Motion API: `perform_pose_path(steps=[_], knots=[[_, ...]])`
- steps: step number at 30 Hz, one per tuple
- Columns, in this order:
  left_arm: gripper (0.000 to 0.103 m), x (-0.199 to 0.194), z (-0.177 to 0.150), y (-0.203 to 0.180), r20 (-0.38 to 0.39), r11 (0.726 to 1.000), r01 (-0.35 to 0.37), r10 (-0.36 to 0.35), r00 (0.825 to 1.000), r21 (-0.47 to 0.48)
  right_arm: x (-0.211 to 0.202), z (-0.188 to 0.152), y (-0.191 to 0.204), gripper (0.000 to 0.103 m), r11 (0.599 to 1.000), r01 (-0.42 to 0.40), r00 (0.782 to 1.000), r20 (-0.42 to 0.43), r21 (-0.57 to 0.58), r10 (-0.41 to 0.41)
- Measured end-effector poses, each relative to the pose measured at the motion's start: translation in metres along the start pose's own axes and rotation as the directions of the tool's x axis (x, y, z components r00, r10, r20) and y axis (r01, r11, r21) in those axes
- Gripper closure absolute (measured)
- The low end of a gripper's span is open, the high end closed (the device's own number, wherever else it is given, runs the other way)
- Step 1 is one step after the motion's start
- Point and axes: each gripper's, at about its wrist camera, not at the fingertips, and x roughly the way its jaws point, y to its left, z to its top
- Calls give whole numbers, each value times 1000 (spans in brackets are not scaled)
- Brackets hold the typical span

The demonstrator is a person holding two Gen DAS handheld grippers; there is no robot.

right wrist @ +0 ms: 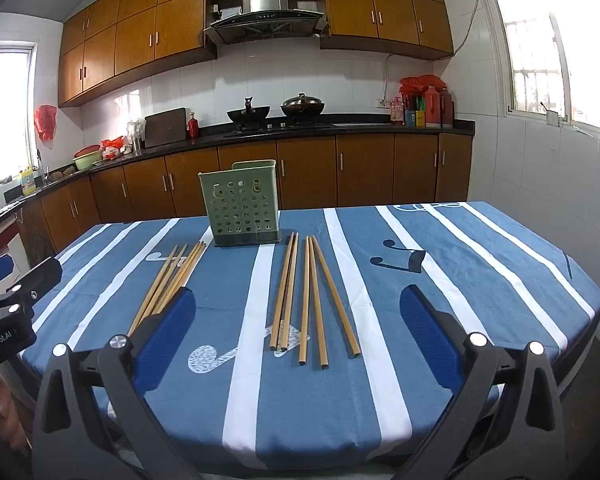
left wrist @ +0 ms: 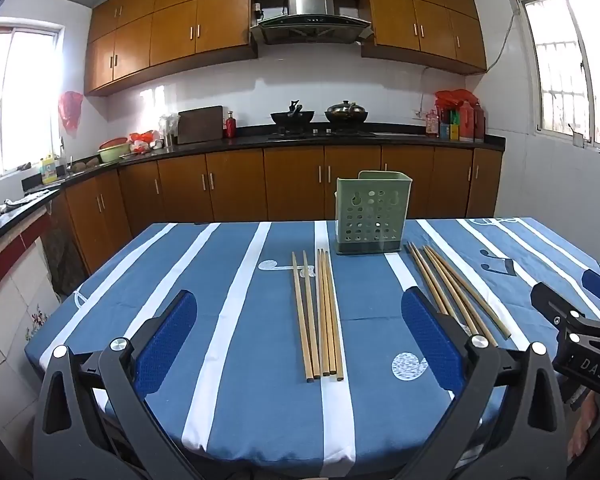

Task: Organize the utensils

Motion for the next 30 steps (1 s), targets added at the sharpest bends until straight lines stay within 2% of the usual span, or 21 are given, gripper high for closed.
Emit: perform_pose_path(steps=[30], knots=[[2,-1,-3,4,1,1000,2,-2,1000,-2,0,0,0,4,1000,1,1000,3,0,-1]])
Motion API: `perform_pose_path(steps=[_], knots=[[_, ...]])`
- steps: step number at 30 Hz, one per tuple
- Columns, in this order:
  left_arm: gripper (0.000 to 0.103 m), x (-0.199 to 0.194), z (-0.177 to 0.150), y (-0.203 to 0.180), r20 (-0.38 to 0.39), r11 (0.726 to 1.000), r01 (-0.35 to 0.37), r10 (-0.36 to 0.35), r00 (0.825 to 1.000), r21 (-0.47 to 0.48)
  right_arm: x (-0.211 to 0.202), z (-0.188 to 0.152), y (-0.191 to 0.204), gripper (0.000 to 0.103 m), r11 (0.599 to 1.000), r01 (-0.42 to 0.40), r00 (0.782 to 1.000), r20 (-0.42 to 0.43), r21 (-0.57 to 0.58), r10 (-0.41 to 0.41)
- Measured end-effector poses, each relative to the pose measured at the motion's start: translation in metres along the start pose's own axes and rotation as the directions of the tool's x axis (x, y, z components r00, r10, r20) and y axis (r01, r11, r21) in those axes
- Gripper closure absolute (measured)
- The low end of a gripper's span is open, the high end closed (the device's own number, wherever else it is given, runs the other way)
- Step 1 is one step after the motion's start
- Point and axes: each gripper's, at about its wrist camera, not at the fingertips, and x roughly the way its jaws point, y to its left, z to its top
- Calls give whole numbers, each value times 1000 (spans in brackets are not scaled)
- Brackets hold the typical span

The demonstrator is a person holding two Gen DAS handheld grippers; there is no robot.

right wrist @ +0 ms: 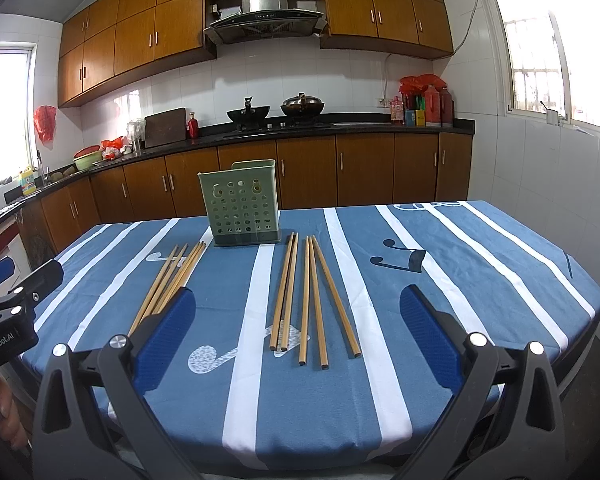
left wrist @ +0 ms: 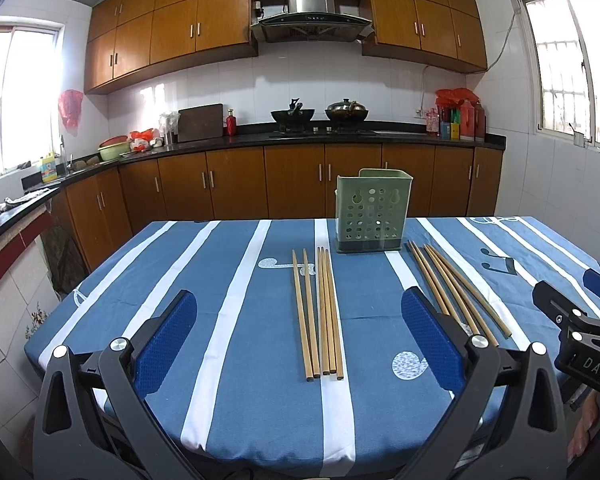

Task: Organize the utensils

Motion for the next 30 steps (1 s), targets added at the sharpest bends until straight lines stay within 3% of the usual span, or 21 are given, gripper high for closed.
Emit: perform_pose_path(steps=[30], knots=[[2,4,-1,0,-4,1000,-2,2,1000,-1,1,-1,-1,4,1000,-1,1000,-2,2,1]])
